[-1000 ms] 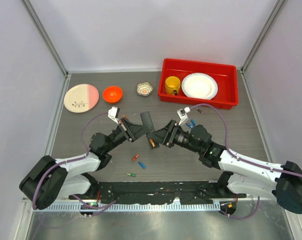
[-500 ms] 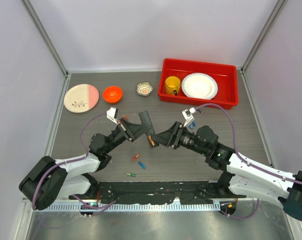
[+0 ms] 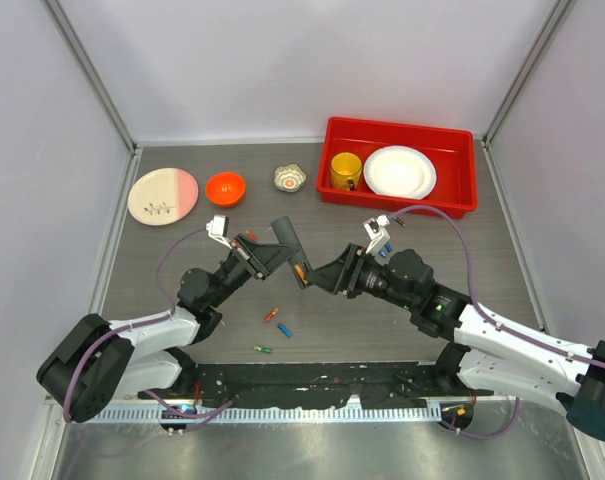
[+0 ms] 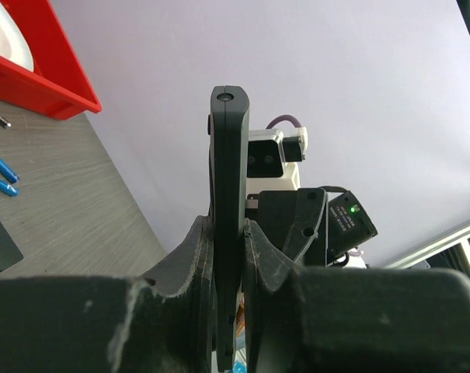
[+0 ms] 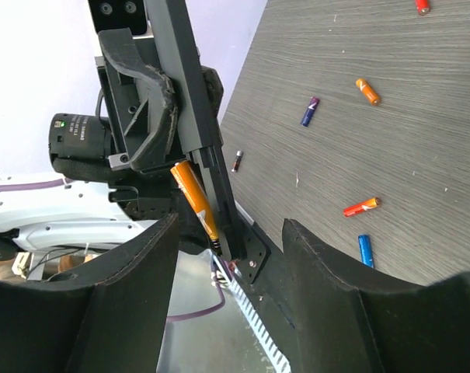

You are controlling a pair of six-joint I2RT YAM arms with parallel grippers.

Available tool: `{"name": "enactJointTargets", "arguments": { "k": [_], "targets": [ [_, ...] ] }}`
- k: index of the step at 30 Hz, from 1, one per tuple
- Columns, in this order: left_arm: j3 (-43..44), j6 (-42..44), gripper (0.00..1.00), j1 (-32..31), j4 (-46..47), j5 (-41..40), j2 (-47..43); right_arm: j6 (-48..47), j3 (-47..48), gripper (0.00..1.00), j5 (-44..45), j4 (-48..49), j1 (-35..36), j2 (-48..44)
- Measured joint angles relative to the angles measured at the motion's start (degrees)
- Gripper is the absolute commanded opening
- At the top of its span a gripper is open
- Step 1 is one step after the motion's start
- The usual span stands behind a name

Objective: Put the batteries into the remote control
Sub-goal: Adjust the battery in the remote control.

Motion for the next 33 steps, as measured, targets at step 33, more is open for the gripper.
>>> {"name": "enactJointTargets", "arguments": {
  "k": [33],
  "targets": [
    [-0.31, 0.09, 0.0, 0.0, -0.02, -0.76, 0.0, -0.9, 0.52, 0.6, 4.44, -2.93, 0.0, 0.15]
  ]
}}
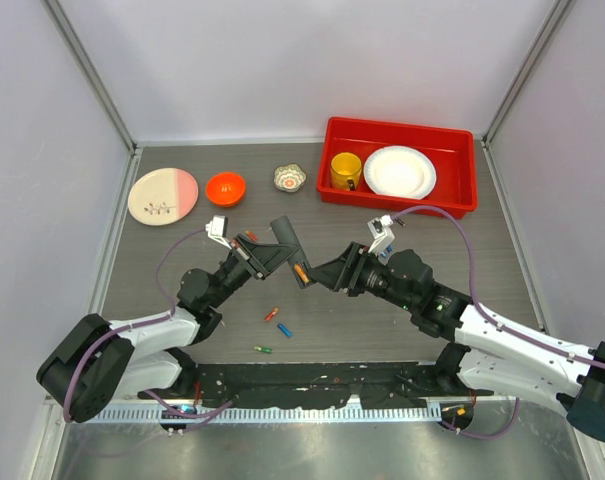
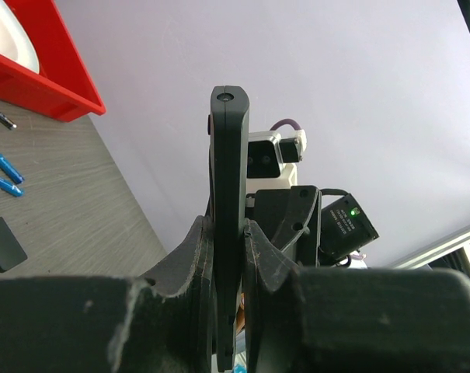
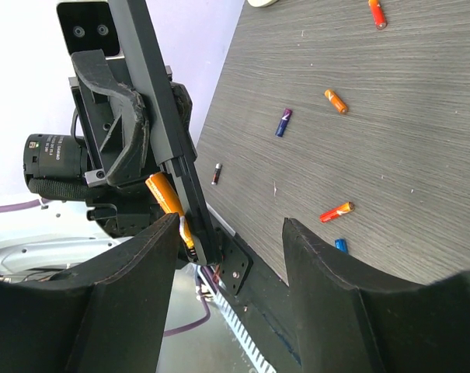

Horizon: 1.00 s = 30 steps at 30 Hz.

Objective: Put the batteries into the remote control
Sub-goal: Adjust the battery in the remote control.

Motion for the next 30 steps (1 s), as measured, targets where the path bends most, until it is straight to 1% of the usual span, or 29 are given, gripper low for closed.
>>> {"name": "enactJointTargets", "arguments": {
  "k": [17, 30],
  "targets": [
    [-0.13, 1.18, 0.0, 0.0, -0.37, -0.48, 0.09, 0.28, 0.0, 0.59, -2.01, 0.5, -0.02, 2.54],
    [-0.48, 1.22, 0.0, 0.02, -0.35, -0.48, 0.09, 0.26, 0.13, 0.63, -2.23, 0.02, -0.11, 2.75]
  ]
}}
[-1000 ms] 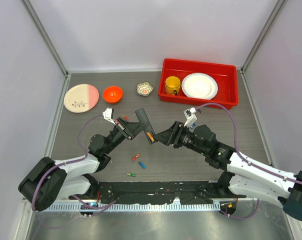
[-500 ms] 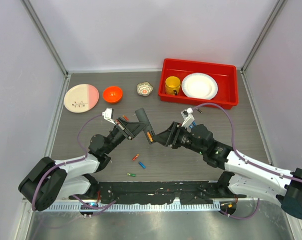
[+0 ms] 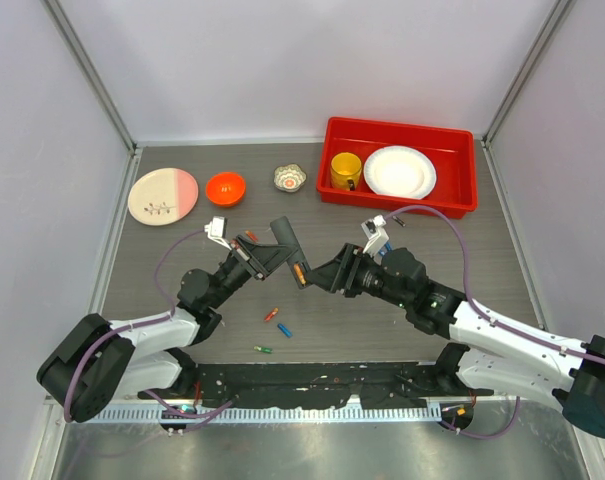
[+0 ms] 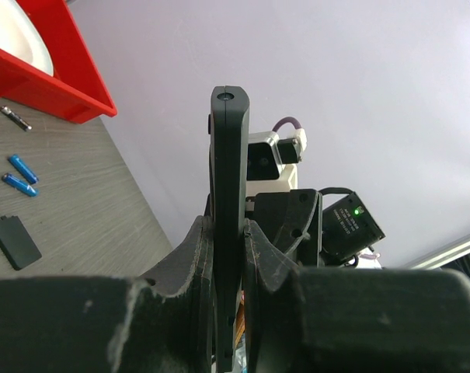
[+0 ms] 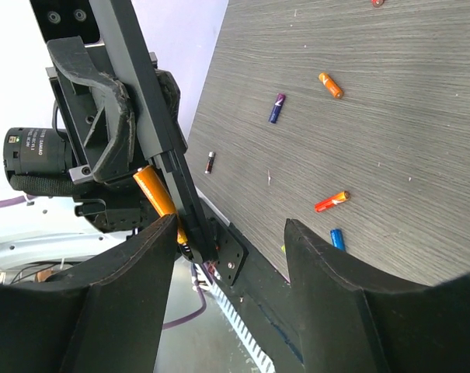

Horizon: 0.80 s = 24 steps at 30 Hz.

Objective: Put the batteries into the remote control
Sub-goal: Adjust the battery in the remote control.

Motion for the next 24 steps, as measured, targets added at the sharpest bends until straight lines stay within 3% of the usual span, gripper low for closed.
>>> {"name": "enactJointTargets", "arguments": {
  "k": [12, 24],
  "targets": [
    [-0.02, 0.0, 0.0, 0.0, 0.15, -0.02, 0.0, 1.86, 0.68, 0.65, -0.98, 1.07, 0.0, 0.0],
    [0.0, 0.0, 0.0, -0.02, 0.17, 0.0, 0.0, 6.93, 0.68, 0.7, -1.27, 9.77, -1.09, 1.77]
  ]
}}
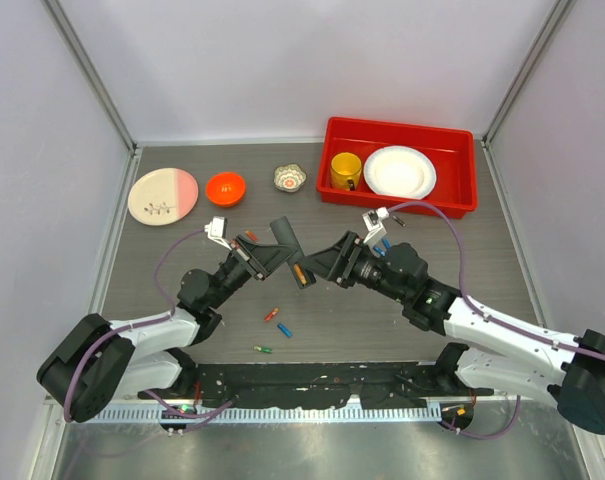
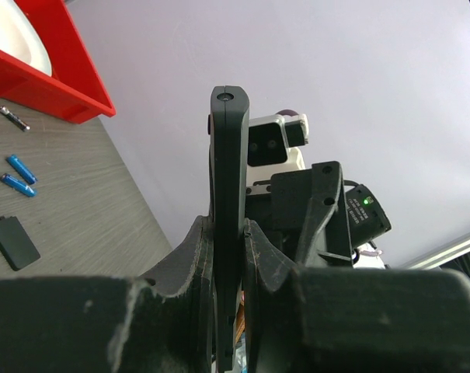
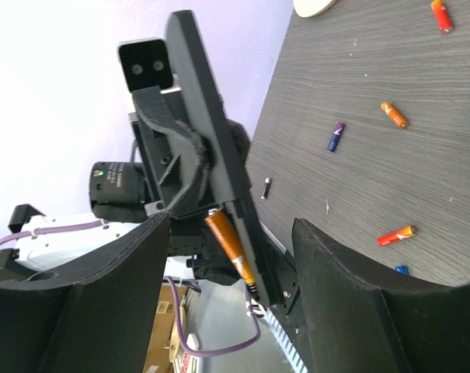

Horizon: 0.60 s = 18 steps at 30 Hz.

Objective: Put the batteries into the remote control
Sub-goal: Adjust the battery in the remote control.

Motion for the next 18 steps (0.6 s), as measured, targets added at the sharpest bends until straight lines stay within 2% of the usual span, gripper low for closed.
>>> {"name": "enactJointTargets", "arguments": {
  "k": [18],
  "targets": [
    [0.0, 0.0, 0.0, 0.0, 0.0, 0.0, 0.0, 2.38, 0.0, 0.72, -0.46, 0.74, -0.44, 4.48]
  ]
}}
